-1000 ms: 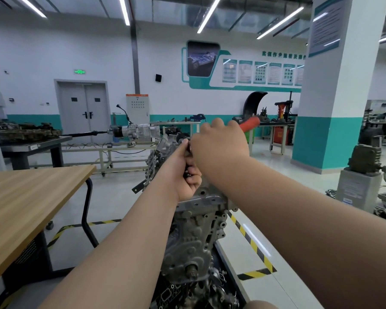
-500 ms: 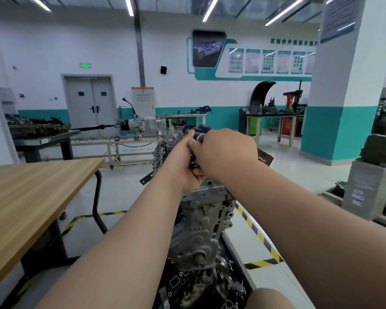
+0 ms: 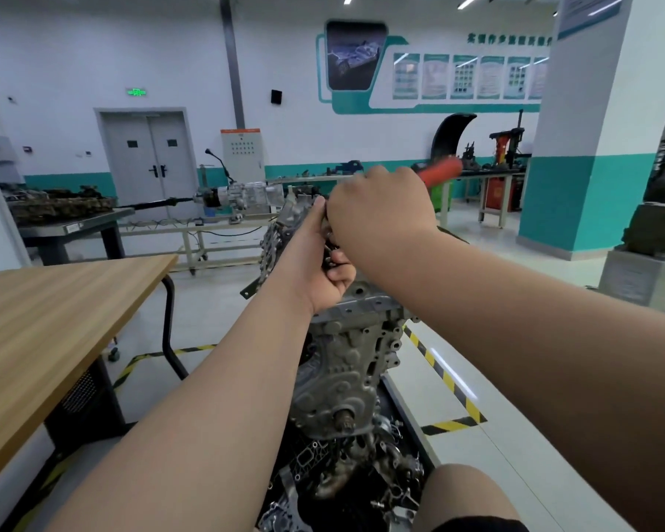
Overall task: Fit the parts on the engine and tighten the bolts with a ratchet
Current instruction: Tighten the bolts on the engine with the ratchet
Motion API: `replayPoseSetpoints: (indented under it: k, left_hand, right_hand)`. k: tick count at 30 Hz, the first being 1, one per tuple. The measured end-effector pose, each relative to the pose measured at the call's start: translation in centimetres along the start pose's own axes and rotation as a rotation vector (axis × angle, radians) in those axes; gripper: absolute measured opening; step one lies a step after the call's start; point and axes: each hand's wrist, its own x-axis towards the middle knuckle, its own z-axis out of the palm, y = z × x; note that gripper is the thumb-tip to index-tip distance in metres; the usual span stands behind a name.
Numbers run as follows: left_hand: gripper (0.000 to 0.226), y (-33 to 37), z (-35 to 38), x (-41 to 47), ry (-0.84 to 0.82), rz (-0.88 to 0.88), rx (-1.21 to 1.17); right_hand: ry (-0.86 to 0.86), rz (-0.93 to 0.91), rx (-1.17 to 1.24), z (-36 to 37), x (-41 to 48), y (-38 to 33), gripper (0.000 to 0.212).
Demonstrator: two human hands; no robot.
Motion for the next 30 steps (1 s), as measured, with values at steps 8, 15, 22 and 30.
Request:
replayPoseSetpoints:
  k: [8, 15, 22, 30]
  left_hand:
    - [0.053, -0.1, 0.4, -0.7, -0.015, 0.021, -0.023]
    - [0.05, -0.3, 0.8, -0.8, 0.051, 0.023, 0.015]
    - [0.041, -0.3, 0.8, -0.2, -0.029, 0.018, -0.033]
    - [0.047, -0.1, 0.3, -0.2, 0.033, 0.022, -0.038]
  right_hand:
    - [-0.056, 0.244, 0.382, 2.0, 0.2, -0.4, 0.044]
    - [-0.259, 0.357, 0.661, 2.2, 0.1, -0.5, 0.04]
    - [-0.214, 0.121, 0.287, -0.4, -0.2, 0.0, 0.026]
    - [-0.01, -0.04, 0.089, 0.5, -0.5, 0.0, 0.026]
